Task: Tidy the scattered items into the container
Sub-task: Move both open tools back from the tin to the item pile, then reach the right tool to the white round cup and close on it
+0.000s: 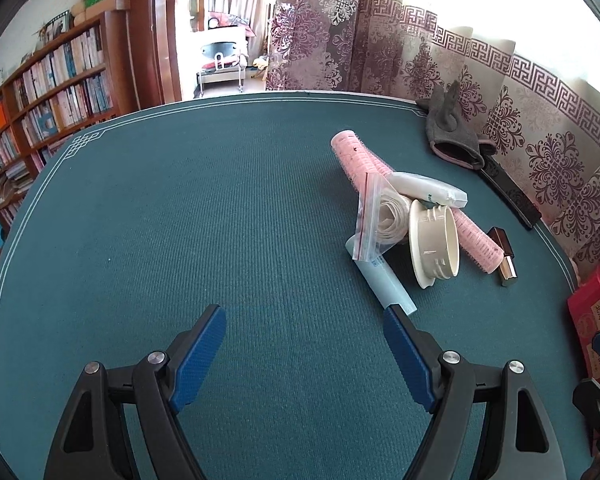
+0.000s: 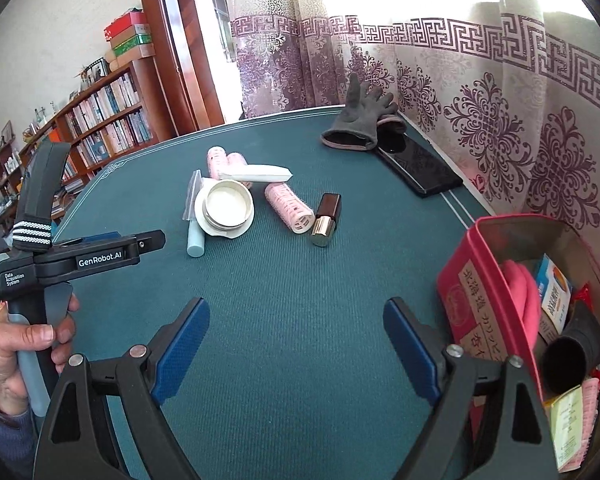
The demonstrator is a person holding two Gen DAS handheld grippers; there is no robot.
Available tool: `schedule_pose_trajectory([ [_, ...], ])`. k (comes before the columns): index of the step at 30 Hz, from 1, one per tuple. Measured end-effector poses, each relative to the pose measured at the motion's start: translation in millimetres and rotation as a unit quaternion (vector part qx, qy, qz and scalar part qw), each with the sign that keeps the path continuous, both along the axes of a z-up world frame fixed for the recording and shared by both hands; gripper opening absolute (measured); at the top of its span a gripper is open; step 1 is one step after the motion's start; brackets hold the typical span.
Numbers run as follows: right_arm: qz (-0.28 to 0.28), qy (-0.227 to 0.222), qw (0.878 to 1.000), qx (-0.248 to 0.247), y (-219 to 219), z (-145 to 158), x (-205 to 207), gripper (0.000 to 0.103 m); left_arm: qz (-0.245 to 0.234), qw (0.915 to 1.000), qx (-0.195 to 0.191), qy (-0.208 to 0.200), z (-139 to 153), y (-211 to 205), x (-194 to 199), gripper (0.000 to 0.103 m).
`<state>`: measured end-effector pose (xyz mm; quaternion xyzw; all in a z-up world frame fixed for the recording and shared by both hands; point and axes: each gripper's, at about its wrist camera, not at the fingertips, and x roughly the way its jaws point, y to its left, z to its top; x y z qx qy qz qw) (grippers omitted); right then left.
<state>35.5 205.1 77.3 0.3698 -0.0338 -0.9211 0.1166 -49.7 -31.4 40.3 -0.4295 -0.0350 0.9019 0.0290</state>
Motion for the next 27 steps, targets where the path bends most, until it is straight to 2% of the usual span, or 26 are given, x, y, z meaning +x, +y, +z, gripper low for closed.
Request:
schedule_pose_trajectory([
  [12,0.034,-0.005,0.999,-0.024,-35,-7,-50,0.091,0.009,0.9999,0.006,-0.004,-11,-11,-1,0.082],
  [18,0.047,-0.021,0.998,-0.046,-47,-11,-79,0.091,0.014,0.9998,0.015,-0.005,-14,-17,-3,0.082],
  [27,0.061,-0.036,0.996,-0.053,-67,-23,-122,0.091,0.006,0.9997,0.023,-0.008,-18,-18,-2,0.082],
])
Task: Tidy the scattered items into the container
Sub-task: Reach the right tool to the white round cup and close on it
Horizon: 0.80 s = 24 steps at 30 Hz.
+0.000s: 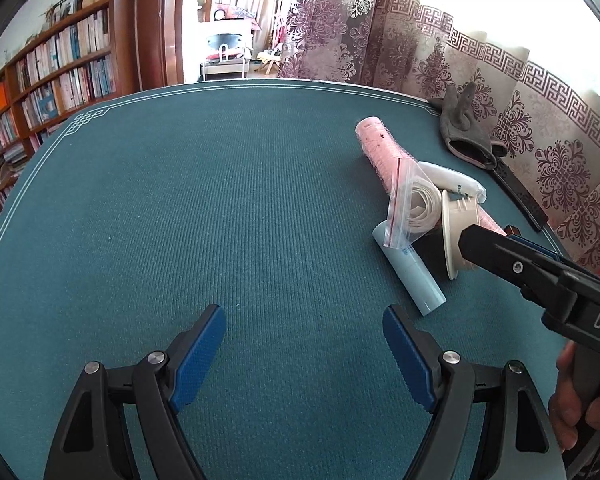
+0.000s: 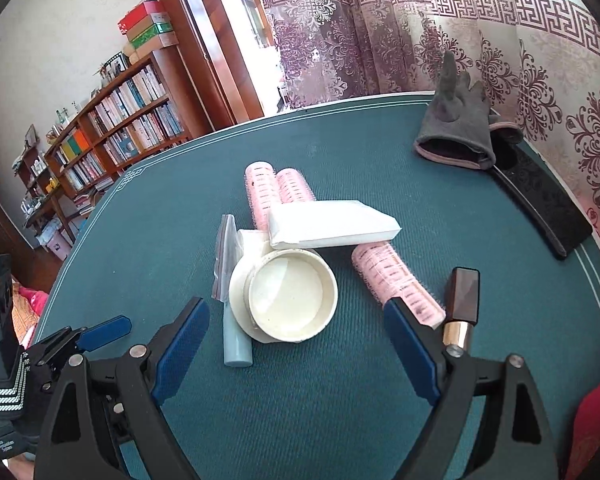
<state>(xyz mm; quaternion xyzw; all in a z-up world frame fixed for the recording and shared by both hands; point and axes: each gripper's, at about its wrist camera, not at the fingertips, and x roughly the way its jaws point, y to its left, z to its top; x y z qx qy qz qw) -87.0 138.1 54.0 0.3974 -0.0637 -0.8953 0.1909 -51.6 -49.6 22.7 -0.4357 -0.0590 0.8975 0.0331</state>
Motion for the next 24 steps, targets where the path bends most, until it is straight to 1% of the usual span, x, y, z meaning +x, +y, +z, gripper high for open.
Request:
schedule_pose_trajectory([
  [4,0.003,-0.019,1.0,-0.023,0,-9,-15,0.091,-0.004,1.0,0.002,-0.001,-1,1,1,0.082],
  [6,0.006,-0.026,0.999,-0.037,1,-11,-17,0.088,-0.006,1.0,0.002,-0.002,-2,2,0,0.082],
  [7,0.006,-0.027,0.999,-0.038,2,-11,-16,0.073,-0.007,1.0,0.001,-0.002,-2,2,1,0.082],
  [8,0.008,-0.03,0.999,-0.037,2,-12,-15,0.065,-0.007,1.0,0.001,-0.003,-2,3,1,0.082],
  [13,-0.001,-0.013,0.999,-0.029,13,-7,2,0.065,-0.012,0.9999,0.001,-0.006,-4,9,0,0.082],
  [15,-0.013,-0.008,0.999,-0.032,23,-3,12,0.065,-0.016,0.9999,0.001,-0.005,-3,11,1,0.082],
  [17,-0.032,0.003,0.999,-0.024,34,1,22,0.065,-0.02,0.9998,0.0,-0.005,-2,15,0,0.082],
  [20,-0.055,0.017,0.998,-0.019,50,6,39,0.065,-0.031,0.9995,-0.003,-0.004,1,22,0,0.082],
  [24,-0.069,0.028,0.997,-0.013,61,7,58,0.065,-0.053,0.9984,-0.016,-0.003,3,34,-2,0.082],
])
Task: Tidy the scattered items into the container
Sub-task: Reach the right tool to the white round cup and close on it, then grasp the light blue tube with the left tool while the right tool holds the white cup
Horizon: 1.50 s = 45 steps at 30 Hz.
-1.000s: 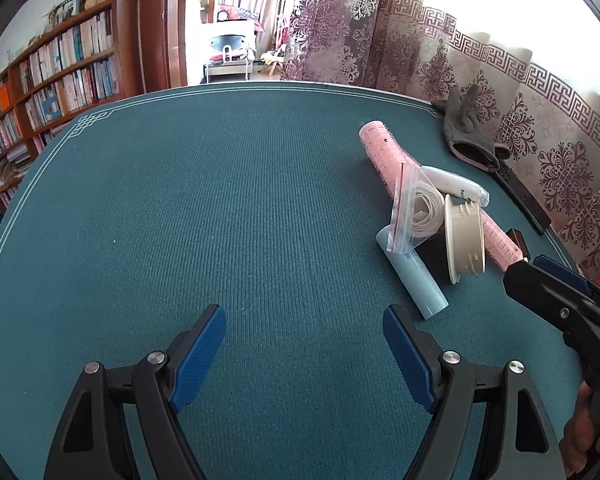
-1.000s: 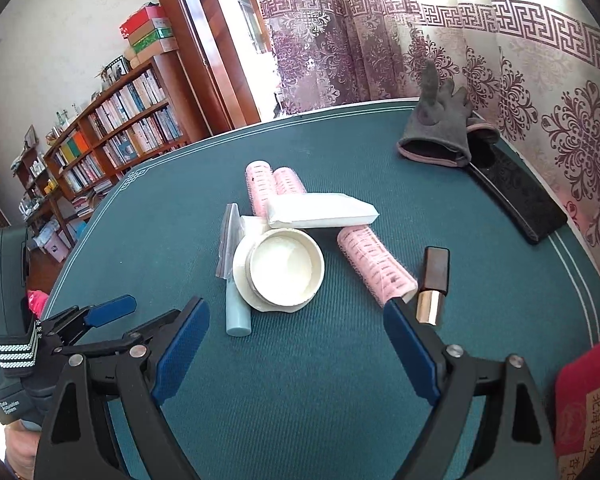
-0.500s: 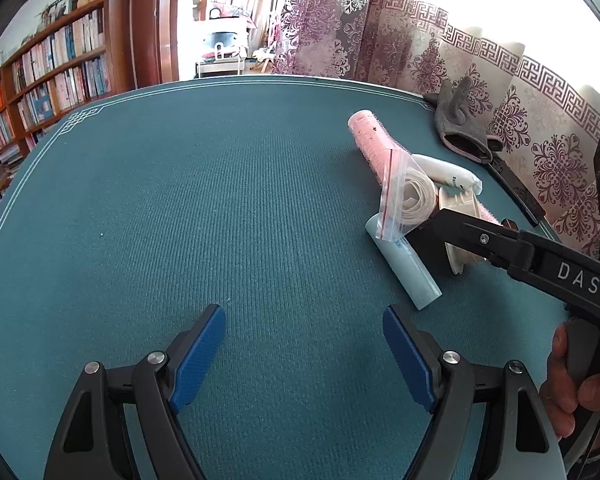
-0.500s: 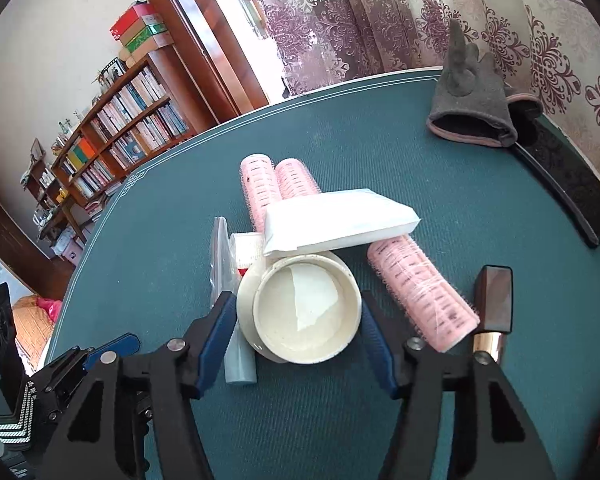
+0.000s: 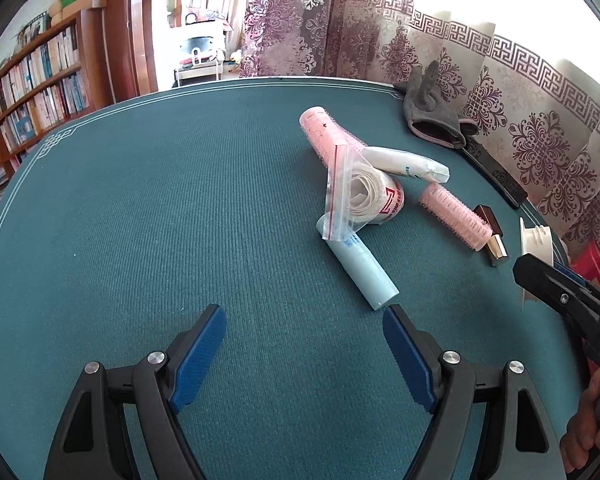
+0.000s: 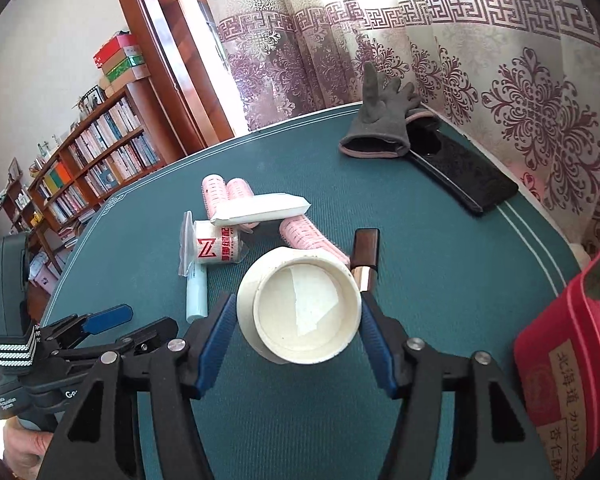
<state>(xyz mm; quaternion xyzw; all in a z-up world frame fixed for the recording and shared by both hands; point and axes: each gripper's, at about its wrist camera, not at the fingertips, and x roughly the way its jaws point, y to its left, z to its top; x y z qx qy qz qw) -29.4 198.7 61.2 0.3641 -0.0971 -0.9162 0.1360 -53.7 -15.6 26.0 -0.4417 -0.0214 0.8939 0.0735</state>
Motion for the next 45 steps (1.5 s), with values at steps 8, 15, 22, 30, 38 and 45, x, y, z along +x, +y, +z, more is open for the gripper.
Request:
schedule_pose_trajectory([
  [8,0.0,0.001,1.0,-0.005,5,-8,13,0.065,-0.058,0.998,-0.026,0.002,1,15,-15,0.082],
  [15,-0.003,-0.011,1.0,-0.015,9,-19,11,0.065,-0.153,0.9865,-0.059,0.004,-2,17,-29,0.082],
  [22,-0.002,-0.013,1.0,-0.01,7,-24,9,0.065,-0.247,0.9559,-0.147,0.062,-6,36,-23,0.101],
  [30,0.002,-0.02,1.0,-0.004,4,-29,8,0.065,-0.294,0.9451,-0.123,0.071,-9,36,-44,0.101],
  [38,0.002,-0.019,1.0,-0.001,4,-30,7,0.065,-0.295,0.9492,-0.091,0.063,-7,38,-51,0.069],
  [45,-0.001,-0.018,1.0,-0.006,6,-29,8,0.064,-0.288,0.9519,-0.088,0.059,-8,39,-23,0.069],
])
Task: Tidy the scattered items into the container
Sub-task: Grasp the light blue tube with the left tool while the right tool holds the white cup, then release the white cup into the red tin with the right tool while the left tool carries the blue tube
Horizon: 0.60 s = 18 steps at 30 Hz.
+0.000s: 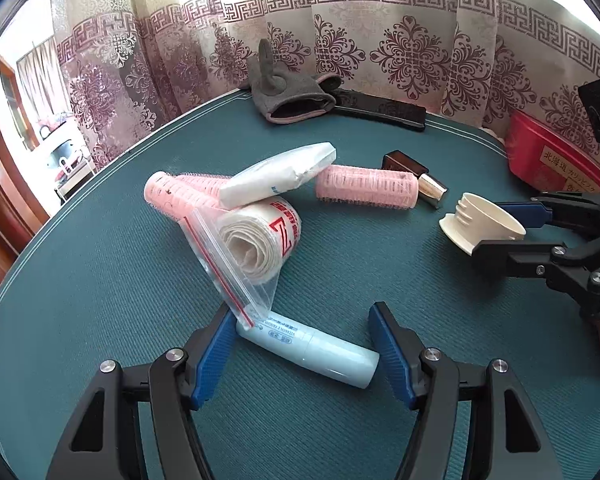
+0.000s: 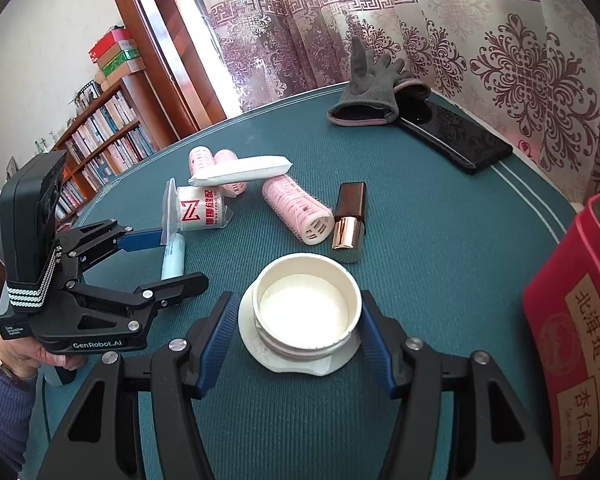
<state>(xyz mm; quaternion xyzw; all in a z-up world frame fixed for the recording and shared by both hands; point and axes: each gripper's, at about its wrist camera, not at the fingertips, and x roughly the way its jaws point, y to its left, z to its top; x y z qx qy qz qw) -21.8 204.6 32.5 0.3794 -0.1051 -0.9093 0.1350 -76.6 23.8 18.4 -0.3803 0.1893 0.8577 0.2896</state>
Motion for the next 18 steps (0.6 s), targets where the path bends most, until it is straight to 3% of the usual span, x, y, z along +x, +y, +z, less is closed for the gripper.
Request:
schedule_pose_trajectory([
  [13,0.005,0.009,1.0,-0.003,-1,11,12,0.064,0.101,0.9933,0.054,-0.011,13,-27,64,0.069],
  [18,0.006,0.02,1.0,-0.001,1,22,29,0.064,0.111,0.9918,0.062,0.001,22,-24,81,0.069],
])
